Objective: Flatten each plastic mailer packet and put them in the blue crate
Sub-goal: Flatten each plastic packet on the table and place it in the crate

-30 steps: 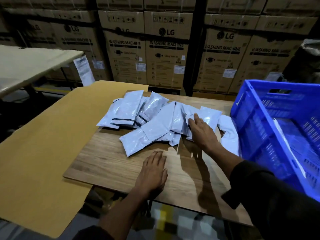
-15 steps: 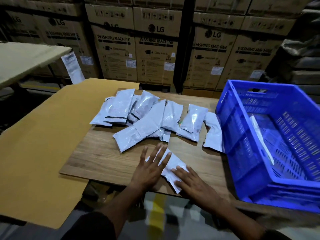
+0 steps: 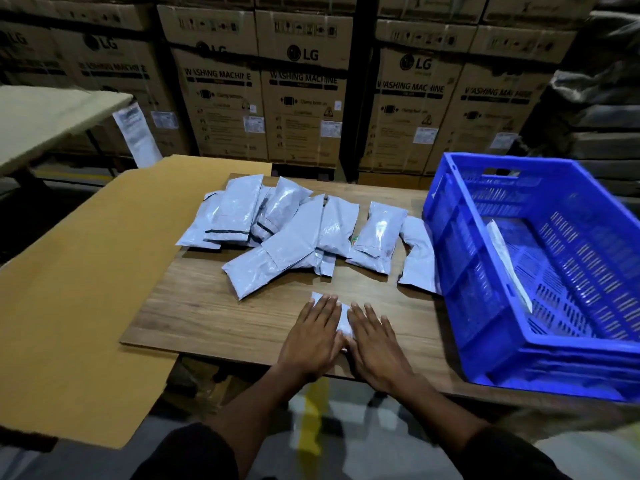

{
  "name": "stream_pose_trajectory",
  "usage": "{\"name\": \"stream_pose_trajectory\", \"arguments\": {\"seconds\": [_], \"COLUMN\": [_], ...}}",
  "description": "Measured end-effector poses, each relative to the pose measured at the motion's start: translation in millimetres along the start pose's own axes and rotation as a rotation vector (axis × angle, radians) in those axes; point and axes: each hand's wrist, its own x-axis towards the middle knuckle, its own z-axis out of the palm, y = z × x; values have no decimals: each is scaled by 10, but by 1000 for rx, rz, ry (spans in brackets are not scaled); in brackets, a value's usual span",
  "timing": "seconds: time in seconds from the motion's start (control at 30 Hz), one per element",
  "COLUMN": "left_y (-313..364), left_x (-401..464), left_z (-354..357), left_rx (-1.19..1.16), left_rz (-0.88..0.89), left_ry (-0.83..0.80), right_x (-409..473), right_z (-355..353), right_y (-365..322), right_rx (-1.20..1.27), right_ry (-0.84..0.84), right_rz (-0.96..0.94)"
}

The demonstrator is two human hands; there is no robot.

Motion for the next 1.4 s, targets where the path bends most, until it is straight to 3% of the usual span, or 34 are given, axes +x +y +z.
{"name": "stream_pose_trajectory", "arguments": {"seconds": [0.1, 0.2, 0.47, 1.4], "left_y": [5, -22, -30, -18], "left_x": [112, 67, -85, -95], "left_z": [18, 135, 246, 298], "left_rx": [-8, 1, -37, -93], "left_rz": [-34, -83, -108, -162], "left_ry": [-119, -127, -40, -170], "right_x": [21, 51, 23, 68], "right_z": [62, 57, -45, -44], "right_y": [153, 254, 222, 231], "right_rx": [-153, -230, -180, -243], "right_ry": [-39, -51, -109, -187], "right_rz": [-67, -127, -154, -138]}}
